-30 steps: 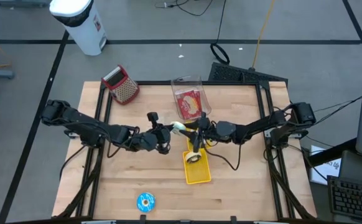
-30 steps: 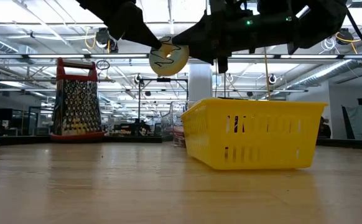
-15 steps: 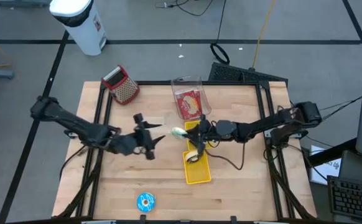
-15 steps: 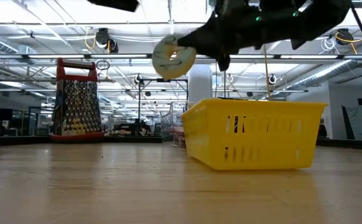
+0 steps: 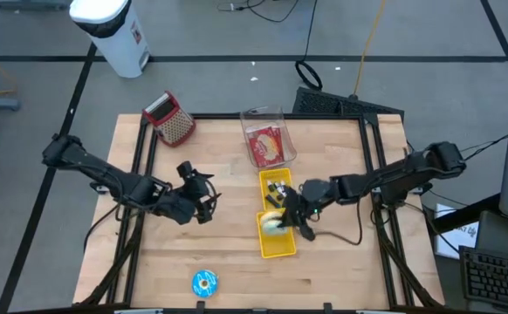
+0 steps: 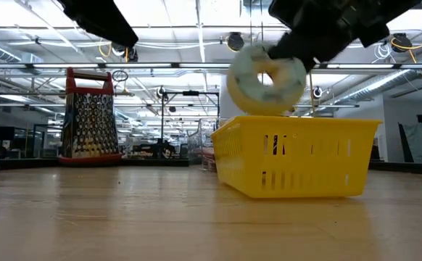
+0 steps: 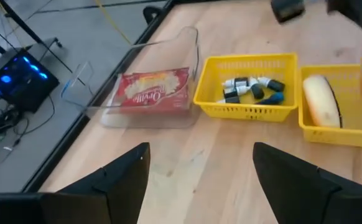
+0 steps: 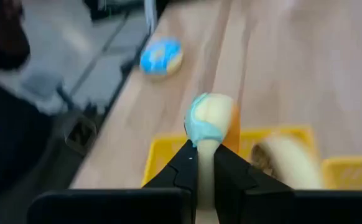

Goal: Pick & Place Food Item
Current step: Put the light blue doughnut into the bottom yellow bin

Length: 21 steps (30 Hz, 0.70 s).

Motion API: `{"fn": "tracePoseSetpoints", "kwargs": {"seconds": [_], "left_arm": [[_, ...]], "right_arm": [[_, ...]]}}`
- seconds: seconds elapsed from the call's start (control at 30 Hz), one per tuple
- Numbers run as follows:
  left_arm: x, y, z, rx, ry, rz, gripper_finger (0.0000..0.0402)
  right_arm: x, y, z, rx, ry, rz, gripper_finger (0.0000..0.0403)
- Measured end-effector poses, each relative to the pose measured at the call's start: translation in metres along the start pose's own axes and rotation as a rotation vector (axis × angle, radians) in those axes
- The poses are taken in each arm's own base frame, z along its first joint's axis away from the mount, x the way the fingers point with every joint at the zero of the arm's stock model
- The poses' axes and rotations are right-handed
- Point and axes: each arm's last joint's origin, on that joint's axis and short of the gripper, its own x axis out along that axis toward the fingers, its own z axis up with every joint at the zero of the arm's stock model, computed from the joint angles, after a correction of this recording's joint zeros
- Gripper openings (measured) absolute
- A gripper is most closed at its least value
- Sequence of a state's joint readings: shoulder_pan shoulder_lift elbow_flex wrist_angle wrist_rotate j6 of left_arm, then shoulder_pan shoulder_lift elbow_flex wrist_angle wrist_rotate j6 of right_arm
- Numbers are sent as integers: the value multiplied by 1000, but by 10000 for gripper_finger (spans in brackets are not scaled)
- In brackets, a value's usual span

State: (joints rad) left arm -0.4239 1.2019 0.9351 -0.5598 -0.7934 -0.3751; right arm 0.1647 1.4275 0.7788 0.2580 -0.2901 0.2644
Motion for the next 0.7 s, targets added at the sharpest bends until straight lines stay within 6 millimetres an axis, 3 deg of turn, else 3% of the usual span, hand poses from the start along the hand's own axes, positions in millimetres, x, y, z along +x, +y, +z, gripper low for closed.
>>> {"fn": "tracePoseSetpoints", "kwargs": {"seconds": [0.37, 0.7], "left_arm": [[29, -6, -6, 50, 81, 51, 256], [32, -6, -6, 46, 93, 46, 259]], "right_arm": [[23, 1, -23, -160, 112, -38, 20], [22, -1, -27, -189, 146, -75, 63]]}}
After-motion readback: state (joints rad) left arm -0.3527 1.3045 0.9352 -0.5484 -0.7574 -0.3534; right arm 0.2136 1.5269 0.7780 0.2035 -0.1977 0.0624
